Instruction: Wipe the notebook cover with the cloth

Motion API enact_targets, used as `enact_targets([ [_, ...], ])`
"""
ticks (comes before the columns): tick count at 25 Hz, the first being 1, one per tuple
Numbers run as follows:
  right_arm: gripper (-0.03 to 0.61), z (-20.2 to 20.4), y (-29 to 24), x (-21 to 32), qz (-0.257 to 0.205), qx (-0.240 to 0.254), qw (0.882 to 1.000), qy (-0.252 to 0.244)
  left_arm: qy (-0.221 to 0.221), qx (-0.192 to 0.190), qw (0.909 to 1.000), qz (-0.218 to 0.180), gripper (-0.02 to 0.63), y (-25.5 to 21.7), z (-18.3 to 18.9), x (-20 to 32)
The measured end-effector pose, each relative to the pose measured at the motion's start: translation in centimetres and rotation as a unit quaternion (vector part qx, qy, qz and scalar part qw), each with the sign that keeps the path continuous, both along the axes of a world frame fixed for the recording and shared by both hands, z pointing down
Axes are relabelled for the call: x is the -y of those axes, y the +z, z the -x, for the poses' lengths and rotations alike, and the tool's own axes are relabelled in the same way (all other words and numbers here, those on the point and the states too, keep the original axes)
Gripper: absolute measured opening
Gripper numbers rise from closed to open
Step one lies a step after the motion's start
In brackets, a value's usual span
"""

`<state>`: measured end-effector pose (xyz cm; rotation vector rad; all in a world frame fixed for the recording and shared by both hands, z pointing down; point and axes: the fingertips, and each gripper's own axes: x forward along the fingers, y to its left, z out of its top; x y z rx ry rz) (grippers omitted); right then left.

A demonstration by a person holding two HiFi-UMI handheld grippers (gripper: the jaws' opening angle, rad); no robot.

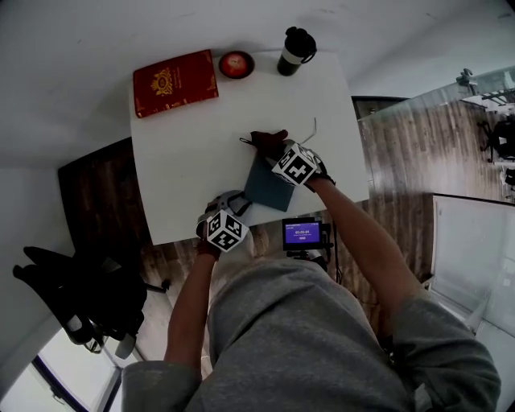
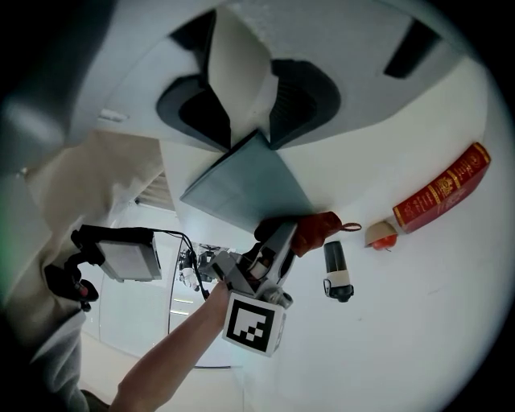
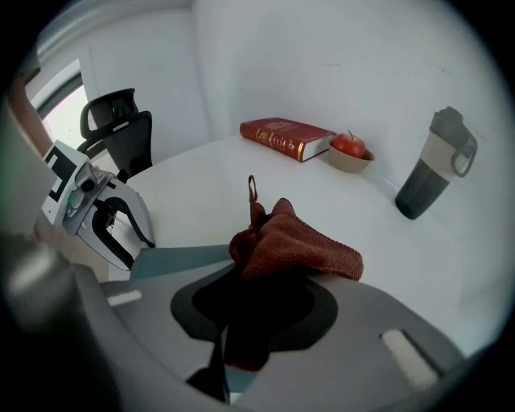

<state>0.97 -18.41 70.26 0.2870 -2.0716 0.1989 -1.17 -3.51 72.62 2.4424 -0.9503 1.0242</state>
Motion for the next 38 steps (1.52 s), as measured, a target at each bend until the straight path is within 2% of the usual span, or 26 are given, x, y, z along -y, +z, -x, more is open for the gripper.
enact_targets([
  [5, 0.095, 0.0, 0.3, -1.1, 0.015, -0.003, 1.0, 0.001, -0.003, -0.002, 1.0, 0.002, 0.163, 0.0, 0.0, 0.1],
  [22, 0.095, 1.1, 0.3, -6.5, 0.028, -0.023, 0.998, -0.047, -0.008, -0.004, 1.0, 0.004, 0.15, 0.0, 0.2, 0.3],
  [38, 0.094, 2.4, 0.2, -13.3, 0.062, -0.018, 0.994, -0.091, -0.007, -0.001, 1.0, 0.0, 0.147, 0.0, 0.3, 0.2],
])
